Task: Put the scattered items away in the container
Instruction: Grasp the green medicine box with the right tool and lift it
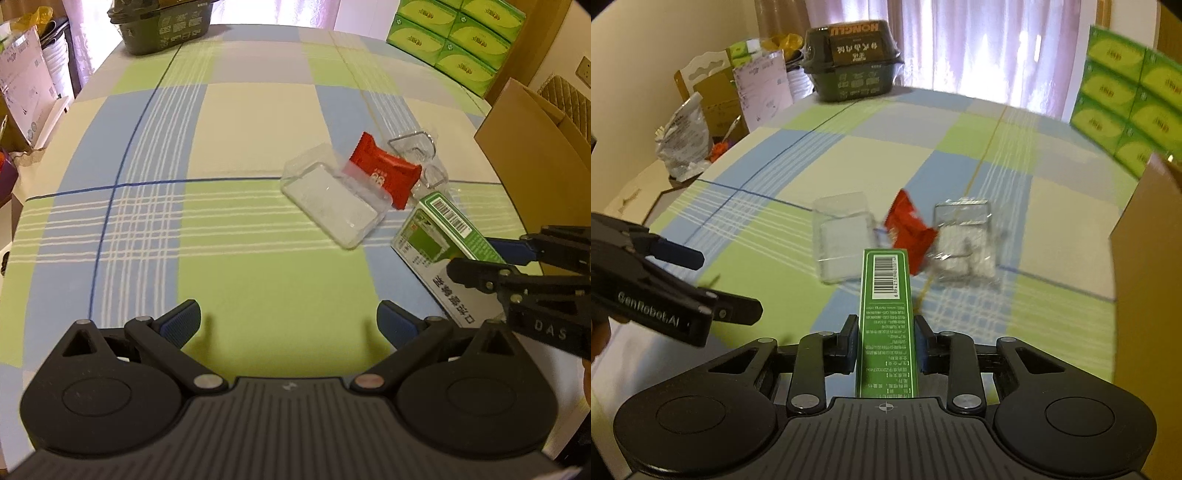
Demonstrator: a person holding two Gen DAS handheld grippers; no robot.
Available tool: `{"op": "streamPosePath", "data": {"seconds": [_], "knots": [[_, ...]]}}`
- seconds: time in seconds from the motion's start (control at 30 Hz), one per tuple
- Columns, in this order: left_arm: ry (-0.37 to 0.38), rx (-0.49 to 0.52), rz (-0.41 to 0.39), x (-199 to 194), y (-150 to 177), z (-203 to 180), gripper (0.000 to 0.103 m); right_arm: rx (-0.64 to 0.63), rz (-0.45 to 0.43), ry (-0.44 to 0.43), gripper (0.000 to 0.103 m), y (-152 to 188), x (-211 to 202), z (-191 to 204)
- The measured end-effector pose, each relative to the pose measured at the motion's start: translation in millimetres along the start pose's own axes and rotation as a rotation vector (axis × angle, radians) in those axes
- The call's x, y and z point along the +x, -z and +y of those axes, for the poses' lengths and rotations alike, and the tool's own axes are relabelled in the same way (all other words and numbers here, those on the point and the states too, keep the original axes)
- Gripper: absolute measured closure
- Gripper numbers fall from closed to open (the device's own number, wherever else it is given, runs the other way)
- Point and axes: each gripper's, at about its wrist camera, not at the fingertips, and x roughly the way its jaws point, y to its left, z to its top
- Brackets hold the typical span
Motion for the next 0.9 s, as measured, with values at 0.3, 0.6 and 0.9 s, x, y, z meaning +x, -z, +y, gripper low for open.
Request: {"op": "streamPosePath", "data": {"seconds": [0.3,0.6,0.9], "knots": [[0.016,-0.016,-0.010,20,-28,-22,0.003,0.005,0.002,0.067,0.070,5,-2,-25],[-0.018,-0.137,-0.006,47,-60,-26,0.005,0.060,0.024,0.033,0.047,12,6,-40],[-0.023,-0.155,-0.007,66,-80,-24,0.012,0.058,-0.009,0.030,0.029,15,3,-41]]}}
